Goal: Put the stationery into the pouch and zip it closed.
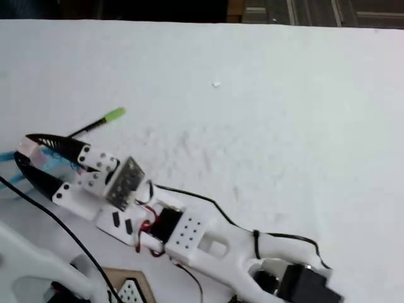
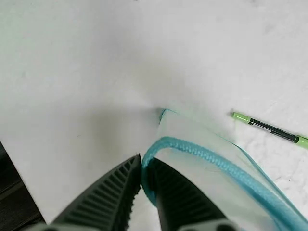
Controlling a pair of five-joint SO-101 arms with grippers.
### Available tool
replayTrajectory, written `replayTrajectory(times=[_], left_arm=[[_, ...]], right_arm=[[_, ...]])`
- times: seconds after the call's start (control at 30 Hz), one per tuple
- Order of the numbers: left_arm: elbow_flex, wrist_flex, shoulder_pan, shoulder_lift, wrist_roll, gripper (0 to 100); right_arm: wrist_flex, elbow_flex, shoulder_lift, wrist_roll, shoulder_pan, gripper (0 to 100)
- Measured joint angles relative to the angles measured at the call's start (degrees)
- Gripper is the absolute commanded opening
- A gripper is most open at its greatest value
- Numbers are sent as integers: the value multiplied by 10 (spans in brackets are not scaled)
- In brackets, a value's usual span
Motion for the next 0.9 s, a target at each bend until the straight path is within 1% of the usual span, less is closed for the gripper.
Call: replayTrajectory(times=[0.33, 0.43, 0.5, 0.63, 0.7, 0.8, 0.9], left_arm=[[0, 0, 0, 0, 0, 22], [-1, -1, 0, 0, 0, 22], [-1, -1, 0, 0, 0, 22], [-1, -1, 0, 0, 0, 22], [-1, -1, 0, 0, 0, 22], [0, 1, 0, 0, 0, 22], [0, 1, 0, 0, 0, 22]], right_arm=[[-6, -56, 123, -1, 1, 19], [25, -71, 132, -1, 3, 24], [63, -81, 129, -1, 3, 72], [142, -91, 99, -1, -3, 275], [185, -96, 75, 0, -4, 341], [241, -98, 40, -2, -3, 338], [271, -97, 11, -2, 1, 317]])
